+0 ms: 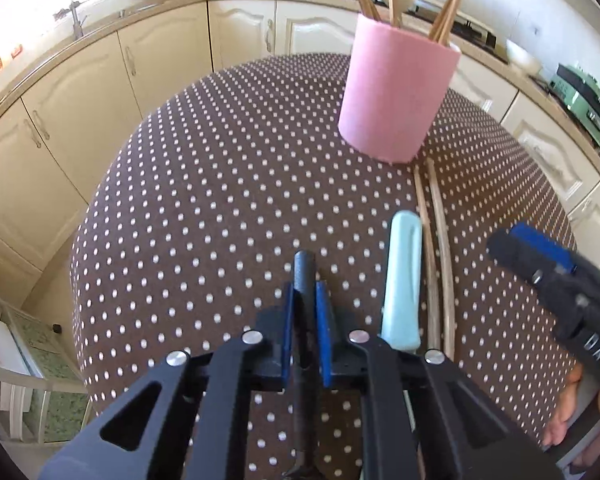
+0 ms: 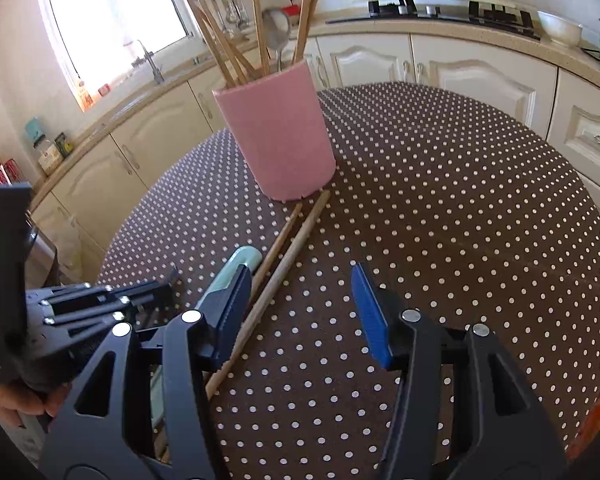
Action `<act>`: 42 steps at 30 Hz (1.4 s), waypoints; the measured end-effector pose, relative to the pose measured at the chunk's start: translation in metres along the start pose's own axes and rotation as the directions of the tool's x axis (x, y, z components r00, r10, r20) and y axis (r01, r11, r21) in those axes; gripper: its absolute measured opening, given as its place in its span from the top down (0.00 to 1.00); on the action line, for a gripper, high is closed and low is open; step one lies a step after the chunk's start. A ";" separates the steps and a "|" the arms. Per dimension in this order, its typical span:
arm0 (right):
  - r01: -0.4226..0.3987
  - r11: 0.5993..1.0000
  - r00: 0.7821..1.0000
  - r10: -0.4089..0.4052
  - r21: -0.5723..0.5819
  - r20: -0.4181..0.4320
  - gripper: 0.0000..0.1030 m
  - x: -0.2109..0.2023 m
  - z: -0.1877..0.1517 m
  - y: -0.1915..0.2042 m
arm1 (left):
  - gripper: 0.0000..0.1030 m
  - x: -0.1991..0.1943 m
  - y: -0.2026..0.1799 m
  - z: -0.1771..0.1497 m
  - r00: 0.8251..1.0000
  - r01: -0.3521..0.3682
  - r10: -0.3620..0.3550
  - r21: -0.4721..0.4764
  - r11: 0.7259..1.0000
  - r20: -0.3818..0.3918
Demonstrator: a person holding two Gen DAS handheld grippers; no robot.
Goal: Organize utensils
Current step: 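Lower both tools, grasp a chopstick with the right while the left grasps a black-handled utensil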
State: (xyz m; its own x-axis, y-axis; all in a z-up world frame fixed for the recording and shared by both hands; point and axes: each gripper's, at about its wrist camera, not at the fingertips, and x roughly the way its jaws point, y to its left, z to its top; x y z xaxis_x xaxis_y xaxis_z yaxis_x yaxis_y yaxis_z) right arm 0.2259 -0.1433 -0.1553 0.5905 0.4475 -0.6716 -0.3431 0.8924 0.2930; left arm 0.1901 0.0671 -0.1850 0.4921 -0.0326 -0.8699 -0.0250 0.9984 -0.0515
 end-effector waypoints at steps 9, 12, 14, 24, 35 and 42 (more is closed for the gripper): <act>0.069 0.995 0.995 -0.074 -0.072 -0.069 0.49 0.026 0.005 0.013 | 0.89 0.002 0.002 0.031 0.997 0.037 -0.036 -0.018 0.999 0.064; 0.112 0.988 0.987 -0.124 -0.110 -0.103 0.49 0.037 0.005 0.017 | 0.89 0.004 0.002 0.037 0.997 0.050 -0.048 -0.025 0.998 0.065; 0.130 0.979 0.982 -0.149 -0.160 -0.113 0.48 0.041 0.005 0.022 | 0.89 0.005 0.001 0.039 0.997 0.051 -0.049 -0.025 0.998 0.064; 0.116 0.963 0.950 -0.180 -0.245 -0.256 0.49 0.051 0.022 0.019 | 0.89 0.013 -0.001 0.044 0.997 0.057 -0.055 -0.028 0.998 0.052; 0.094 0.960 0.932 -0.178 -0.264 -0.315 0.85 0.063 0.041 0.021 | 0.89 -0.005 -0.015 0.047 0.990 0.088 -0.086 -0.005 0.996 0.114; 0.090 0.977 0.942 -0.146 -0.193 -0.302 0.94 0.050 0.036 -0.003 | 0.89 -0.017 -0.022 0.050 0.981 0.122 -0.118 -0.020 0.992 0.151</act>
State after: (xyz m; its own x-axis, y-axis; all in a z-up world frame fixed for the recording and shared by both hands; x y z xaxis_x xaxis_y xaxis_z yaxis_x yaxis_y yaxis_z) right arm 0.2825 -0.1213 -0.1648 0.3855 0.2740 -0.8811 -0.4232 0.9010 0.0950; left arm 0.2257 0.0484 -0.1447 0.6173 -0.1425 -0.7737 0.0177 0.9857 -0.1673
